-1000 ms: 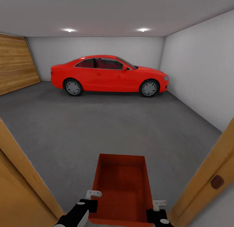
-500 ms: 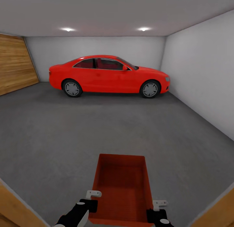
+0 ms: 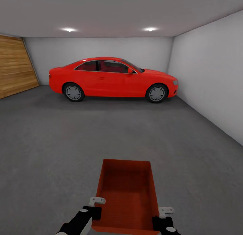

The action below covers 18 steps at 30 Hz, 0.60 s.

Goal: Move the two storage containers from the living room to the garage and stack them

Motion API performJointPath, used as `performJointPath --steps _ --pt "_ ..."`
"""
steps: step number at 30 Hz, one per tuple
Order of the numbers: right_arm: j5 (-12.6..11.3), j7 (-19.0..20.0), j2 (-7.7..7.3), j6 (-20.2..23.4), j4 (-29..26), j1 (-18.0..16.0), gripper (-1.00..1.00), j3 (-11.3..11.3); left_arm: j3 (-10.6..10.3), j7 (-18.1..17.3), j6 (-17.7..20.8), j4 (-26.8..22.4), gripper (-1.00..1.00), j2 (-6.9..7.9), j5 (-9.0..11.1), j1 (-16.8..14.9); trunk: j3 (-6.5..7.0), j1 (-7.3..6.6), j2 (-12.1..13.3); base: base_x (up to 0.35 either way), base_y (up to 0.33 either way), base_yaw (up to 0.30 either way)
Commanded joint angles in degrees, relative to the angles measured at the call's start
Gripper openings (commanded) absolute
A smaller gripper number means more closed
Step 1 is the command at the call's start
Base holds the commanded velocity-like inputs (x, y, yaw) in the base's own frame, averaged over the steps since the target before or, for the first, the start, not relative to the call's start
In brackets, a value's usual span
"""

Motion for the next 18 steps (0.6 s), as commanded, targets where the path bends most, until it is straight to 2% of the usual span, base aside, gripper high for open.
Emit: performJointPath --steps 1,18 --pt "-0.11 -0.17 0.04 -0.29 -0.07 -0.11 -1.00 -0.27 -1.39 0.12 0.31 0.08 -1.00 -0.10 0.46 0.05 -0.07 0.04 -0.05 0.322 0.000 0.000" --pt "-0.11 -0.17 0.04 -0.29 -0.07 -0.11 -1.00 -0.27 -1.41 0.12 0.30 0.09 -1.00 -0.10 0.44 0.04 -0.07 0.04 -0.05 0.323 0.000 0.000"
